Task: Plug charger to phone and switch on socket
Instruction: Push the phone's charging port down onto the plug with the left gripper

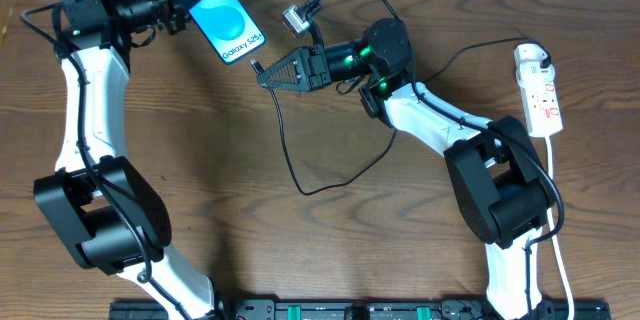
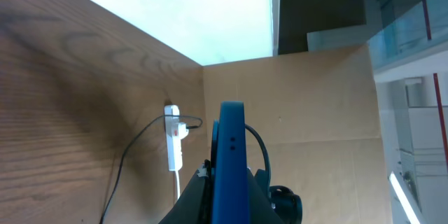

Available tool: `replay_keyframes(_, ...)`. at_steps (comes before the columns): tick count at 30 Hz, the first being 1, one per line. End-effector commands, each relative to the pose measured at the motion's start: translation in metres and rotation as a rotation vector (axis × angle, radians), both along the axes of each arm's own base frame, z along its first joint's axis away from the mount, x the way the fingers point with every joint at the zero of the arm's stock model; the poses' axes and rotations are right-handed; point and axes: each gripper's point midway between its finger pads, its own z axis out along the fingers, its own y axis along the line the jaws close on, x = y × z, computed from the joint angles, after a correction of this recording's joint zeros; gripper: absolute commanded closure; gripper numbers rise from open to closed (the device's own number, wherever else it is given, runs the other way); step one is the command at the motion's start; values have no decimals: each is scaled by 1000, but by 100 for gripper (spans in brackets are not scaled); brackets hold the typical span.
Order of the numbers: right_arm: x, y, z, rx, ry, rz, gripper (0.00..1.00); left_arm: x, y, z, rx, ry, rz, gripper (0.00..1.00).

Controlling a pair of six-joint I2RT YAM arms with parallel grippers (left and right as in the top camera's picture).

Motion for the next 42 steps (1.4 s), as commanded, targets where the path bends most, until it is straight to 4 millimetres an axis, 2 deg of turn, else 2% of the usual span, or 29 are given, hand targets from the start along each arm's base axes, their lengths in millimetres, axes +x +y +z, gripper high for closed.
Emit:
replay_keyframes(1,2,1,5,16,-27,-14,99,-5,-3,9,0,-42,-33,93)
replay_keyframes(24,3,1,5,19,-32,-21,98,-10,-6,11,-2,-63,-62,93)
replay_keyframes(35,3,1,5,20,-31,-22,98,-11,-22,10,-4,-56,-92,93)
replay_keyframes(42,3,1,5,19,-31,-22,99,-11,-23,10,-4,-56,-95,93)
